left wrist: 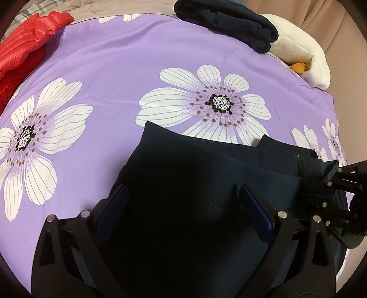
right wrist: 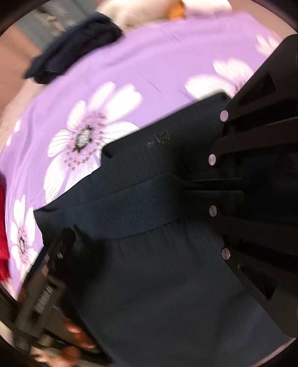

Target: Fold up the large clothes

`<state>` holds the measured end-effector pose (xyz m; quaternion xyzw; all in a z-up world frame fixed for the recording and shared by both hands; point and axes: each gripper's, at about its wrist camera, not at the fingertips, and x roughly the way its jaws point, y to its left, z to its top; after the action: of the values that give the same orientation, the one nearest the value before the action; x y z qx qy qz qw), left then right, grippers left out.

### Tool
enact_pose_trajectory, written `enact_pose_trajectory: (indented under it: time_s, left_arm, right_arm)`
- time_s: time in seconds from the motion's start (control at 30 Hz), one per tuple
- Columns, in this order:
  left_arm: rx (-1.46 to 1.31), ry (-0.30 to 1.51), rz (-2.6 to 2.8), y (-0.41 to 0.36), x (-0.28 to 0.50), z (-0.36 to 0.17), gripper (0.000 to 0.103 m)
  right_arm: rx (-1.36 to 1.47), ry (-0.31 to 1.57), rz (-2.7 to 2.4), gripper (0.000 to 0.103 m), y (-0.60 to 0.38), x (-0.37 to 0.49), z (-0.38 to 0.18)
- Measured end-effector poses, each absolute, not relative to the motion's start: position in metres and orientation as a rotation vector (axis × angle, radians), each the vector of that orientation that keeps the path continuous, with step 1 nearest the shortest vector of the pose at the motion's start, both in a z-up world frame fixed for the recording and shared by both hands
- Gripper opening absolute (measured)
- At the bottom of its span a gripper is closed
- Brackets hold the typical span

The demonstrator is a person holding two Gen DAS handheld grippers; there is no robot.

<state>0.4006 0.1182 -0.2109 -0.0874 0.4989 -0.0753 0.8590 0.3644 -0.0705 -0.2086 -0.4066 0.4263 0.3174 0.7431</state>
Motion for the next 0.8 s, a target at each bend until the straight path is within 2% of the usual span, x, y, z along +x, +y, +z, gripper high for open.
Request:
enact_pose_trajectory:
  time_s: [0.07, 0.2, 0.3, 0.43, 0.5, 0.57, 0.67, 0.8]
  left_arm:
    - [-0.184, 1.033, -0.143, 0.117, 0.403, -0.209, 0.098]
    - [-0.201, 1.019, -0.082, 0.119, 0.417, -0.206, 0.098]
    - [-0.212, 1.057, -0.040, 0.123, 0.427, -0.214, 0.098]
    - [-0.244, 1.047, -0.050, 0.132, 0.416, -0.214, 0.098]
    - [-0.242, 1.021, -0.074, 0.133, 0.405, -0.205, 0.098]
    - [-0.234, 0.990, -0.108, 0.133, 0.395, -0.194, 0.098]
    - [-0.200, 0.946, -0.185, 0.126, 0.374, -0.177, 0.098]
    - [-0.126, 0.964, -0.302, 0.102, 0.360, -0.175, 0.098]
  right_arm:
    - [-0.958, 0.847, 0.613, 0.004, -0.068, 0.361, -0.206]
    - [-0.898, 0.784, 0.488, 0.004, -0.069, 0.381, -0.197]
    - [-0.849, 0.859, 0.485, 0.004, -0.067, 0.394, -0.210]
    - [-0.774, 0.862, 0.490, 0.004, -0.077, 0.392, -0.215]
    - [-0.659, 0.866, 0.484, 0.013, -0.091, 0.397, -0.204]
    - [-0.534, 0.865, 0.463, 0.035, -0.106, 0.399, -0.191]
    - [-0.310, 0.809, 0.465, 0.036, -0.146, 0.384, -0.164]
    - [-0.173, 0.799, 0.457, 0.036, -0.185, 0.358, -0.153]
